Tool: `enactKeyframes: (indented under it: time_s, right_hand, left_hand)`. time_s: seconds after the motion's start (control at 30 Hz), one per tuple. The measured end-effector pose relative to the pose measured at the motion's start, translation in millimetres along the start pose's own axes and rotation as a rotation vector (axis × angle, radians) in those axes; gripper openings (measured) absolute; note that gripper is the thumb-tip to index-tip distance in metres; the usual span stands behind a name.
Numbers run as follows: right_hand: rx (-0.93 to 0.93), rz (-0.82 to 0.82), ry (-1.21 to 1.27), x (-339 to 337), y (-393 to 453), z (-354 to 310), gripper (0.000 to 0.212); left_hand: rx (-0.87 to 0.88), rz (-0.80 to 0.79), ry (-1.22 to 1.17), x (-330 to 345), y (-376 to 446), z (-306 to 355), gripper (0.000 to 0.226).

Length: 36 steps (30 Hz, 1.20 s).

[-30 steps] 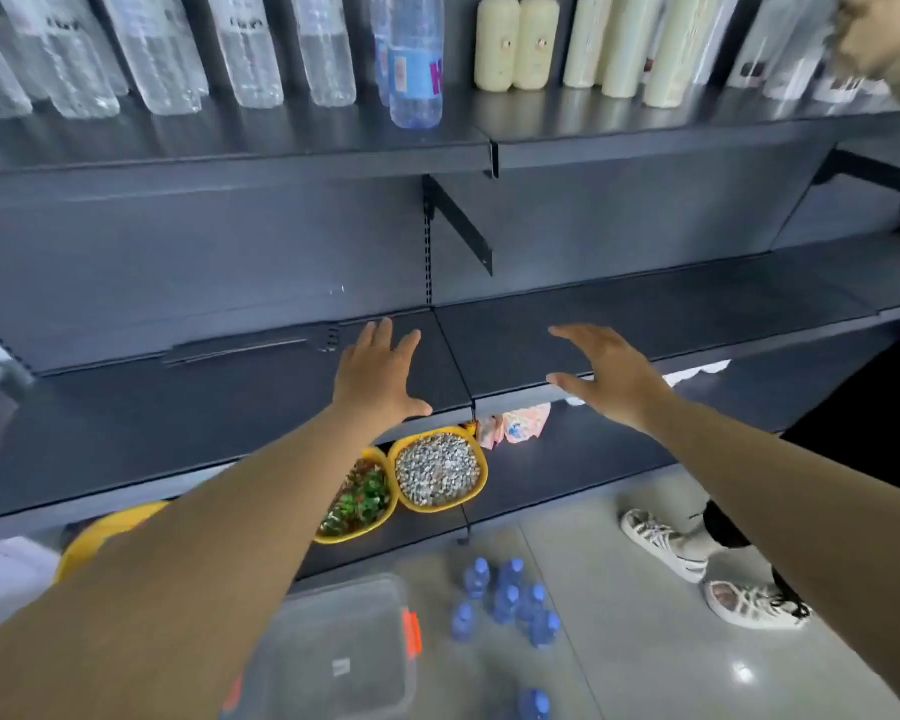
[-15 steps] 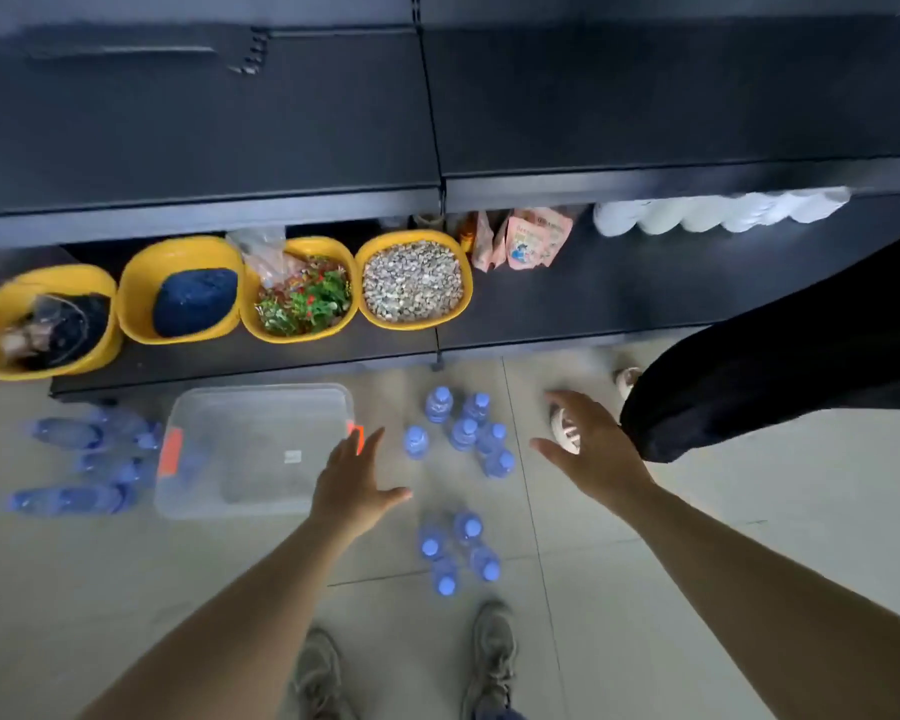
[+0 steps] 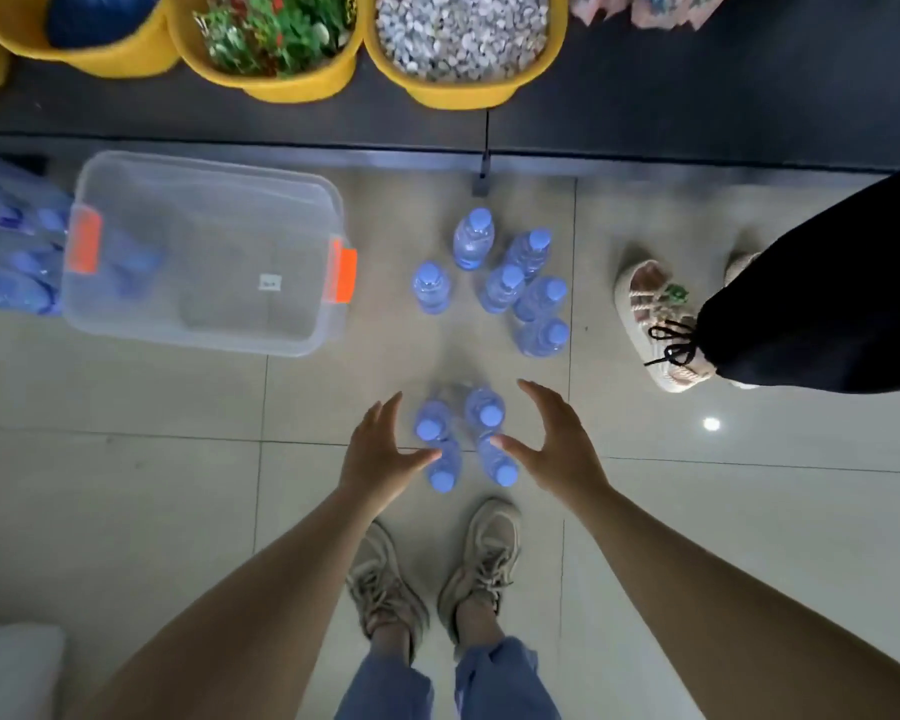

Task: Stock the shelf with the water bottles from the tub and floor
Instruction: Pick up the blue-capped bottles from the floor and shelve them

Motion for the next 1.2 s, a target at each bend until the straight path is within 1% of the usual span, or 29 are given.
enactKeyframes:
  time_s: [0.13,0.27,0.4,0.47,0.57,0.63,0.73,0.83,0.93,1.07,1.2]
  right_hand:
    - [-0.034,-0.047,-0.034,49,37,36,0.073]
    - [-0.095,-0.118,-0.069,80,71,66,0.071]
    - [-0.145,-0.144,-0.045,102,90,82,0.062]
    - [-0.15,-0.102,0.009,109,98,86,0.056]
    - [-0.1,-0.044,0.135,115,107,88,0.051]
    - [-0.098,-0.042,0.166,119,112,90,0.051]
    - [-0.088,-0.036,0.187,123,118,90,0.054]
    - [0.036,0.093,0.267,120,124,91,0.046]
    - [0.118,0.213,0.332,110,130,89,0.037]
    - [0.115,0.24,0.332,94,121,77,0.035]
    - [0.058,0.24,0.356,64,92,41,0.036]
  left_hand:
    - [-0.004,-0.012,-0.082,41,37,-36,0.087]
    - [0.02,0.015,-0.193,69,67,-62,0.081]
    - [0.064,0.065,-0.27,86,86,-78,0.07]
    - [0.097,0.096,-0.303,91,94,-82,0.063]
    - [0.107,0.134,-0.389,95,106,-86,0.057]
    - [0.122,0.11,-0.42,97,114,-86,0.059]
    - [0.191,0.066,-0.425,97,123,-76,0.065]
    - [0.196,0.1,-0.466,95,130,-70,0.052]
    - [0.185,0.14,-0.492,88,131,-72,0.056]
    - [0.178,0.198,-0.517,66,117,-66,0.047]
    - [0.199,0.234,-0.521,31,93,-49,0.055]
Point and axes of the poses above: each hand's wrist, its own y-axis towards the middle knuckle, its own x-axis out of the palm, z = x × y, the point moved 1 cm from there along y, towards the middle knuckle, and after that the axes turned 8 degrees about -y, right-handed, at the moved point
